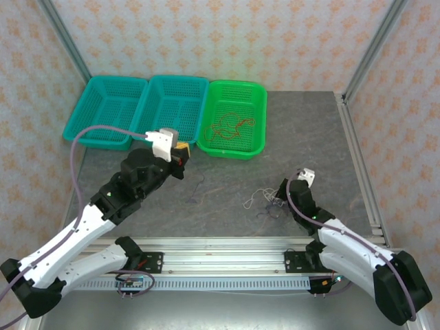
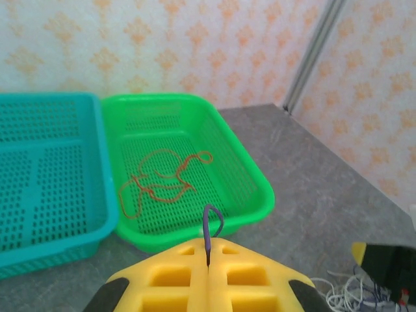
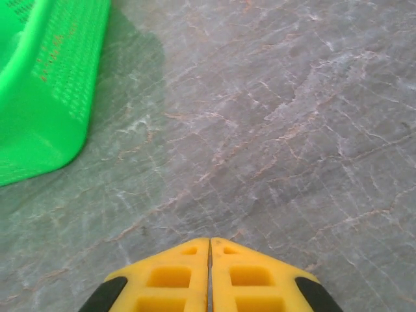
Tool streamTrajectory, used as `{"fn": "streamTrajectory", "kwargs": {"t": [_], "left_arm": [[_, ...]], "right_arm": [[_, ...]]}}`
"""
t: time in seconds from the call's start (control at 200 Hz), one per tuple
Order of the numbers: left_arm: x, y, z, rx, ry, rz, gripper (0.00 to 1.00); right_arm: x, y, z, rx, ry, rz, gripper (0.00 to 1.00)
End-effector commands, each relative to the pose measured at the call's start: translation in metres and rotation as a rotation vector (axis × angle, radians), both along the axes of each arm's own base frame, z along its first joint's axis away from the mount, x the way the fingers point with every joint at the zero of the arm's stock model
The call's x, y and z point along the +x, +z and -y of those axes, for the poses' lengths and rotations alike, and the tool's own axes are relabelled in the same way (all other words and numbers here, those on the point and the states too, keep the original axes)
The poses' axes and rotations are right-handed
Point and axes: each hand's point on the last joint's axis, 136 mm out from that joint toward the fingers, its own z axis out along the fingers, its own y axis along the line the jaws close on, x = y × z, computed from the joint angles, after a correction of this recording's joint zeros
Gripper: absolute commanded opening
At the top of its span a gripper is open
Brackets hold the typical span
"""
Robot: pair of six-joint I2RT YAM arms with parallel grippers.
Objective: Untangle the cables
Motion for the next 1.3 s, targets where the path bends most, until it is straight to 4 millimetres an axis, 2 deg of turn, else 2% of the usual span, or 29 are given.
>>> {"fn": "streamTrajectory", "kwargs": {"t": [0.0, 0.035, 0.055, 0.11, 0.18, 0.21, 0.26, 0.34, 0.41, 0.52, 0.631, 0.731, 0.846, 0.936, 1.096, 1.196, 1.296], "left_arm": [[-0.003, -0.043, 0.014, 0.008, -0.063, -0.113, 0.0], [-0.001, -0.054, 0.014, 0.013, -0.049, -0.137, 0.0], [0.0, -0.058, 0.013, 0.015, -0.041, -0.147, 0.0], [0.001, -0.065, 0.012, 0.02, -0.023, -0.167, 0.0], [0.002, -0.064, 0.013, 0.009, -0.024, -0.17, 0.0], [0.002, -0.06, 0.013, 0.002, -0.025, -0.163, 0.0], [0.002, -0.053, 0.014, -0.005, -0.032, -0.151, 0.0], [0.002, -0.033, 0.015, -0.01, -0.04, -0.126, 0.0], [0.005, -0.006, 0.014, -0.014, -0.033, -0.082, 0.0], [0.024, 0.037, 0.01, 0.012, 0.002, -0.009, 0.0], [0.056, 0.079, 0.0, 0.076, 0.052, 0.056, 0.0], [0.091, 0.112, -0.011, 0.11, 0.102, 0.117, 0.0], [0.134, 0.135, -0.028, 0.12, 0.17, 0.145, 0.0], [0.168, 0.137, -0.044, 0.133, 0.226, 0.147, 0.0], [0.227, 0.117, -0.078, 0.122, 0.323, 0.091, 0.0], [0.257, 0.087, -0.095, 0.112, 0.358, 0.03, 0.0], [0.283, 0.039, -0.1, 0.129, 0.342, -0.077, 0.0]], "right_arm": [[0.003, 0.02, -0.032, 0.048, 0.174, 0.052, 0.0], [0.003, 0.024, -0.036, 0.05, 0.199, 0.05, 0.0], [0.003, 0.027, -0.04, 0.057, 0.217, 0.049, 0.06], [0.001, 0.037, -0.054, 0.084, 0.294, 0.055, 0.35], [0.001, 0.053, -0.066, 0.115, 0.352, 0.08, 0.73], [0.003, 0.061, -0.067, 0.126, 0.35, 0.092, 0.81], [0.005, 0.074, -0.068, 0.138, 0.347, 0.12, 0.86], [0.007, 0.1, -0.068, 0.166, 0.343, 0.182, 0.9], [0.008, 0.123, -0.066, 0.197, 0.326, 0.233, 0.91], [0.009, 0.149, -0.065, 0.232, 0.309, 0.283, 0.91], [0.009, 0.159, -0.065, 0.259, 0.305, 0.289, 0.91], [0.008, 0.158, -0.065, 0.285, 0.293, 0.276, 0.91], [0.008, 0.152, -0.06, 0.328, 0.249, 0.246, 0.91], [0.006, 0.15, -0.059, 0.342, 0.243, 0.227, 0.91], [-0.002, 0.151, -0.055, 0.328, 0.243, 0.202, 0.9], [-0.008, 0.152, -0.051, 0.324, 0.237, 0.199, 0.9], [-0.013, 0.151, -0.047, 0.329, 0.228, 0.201, 0.9]]}}
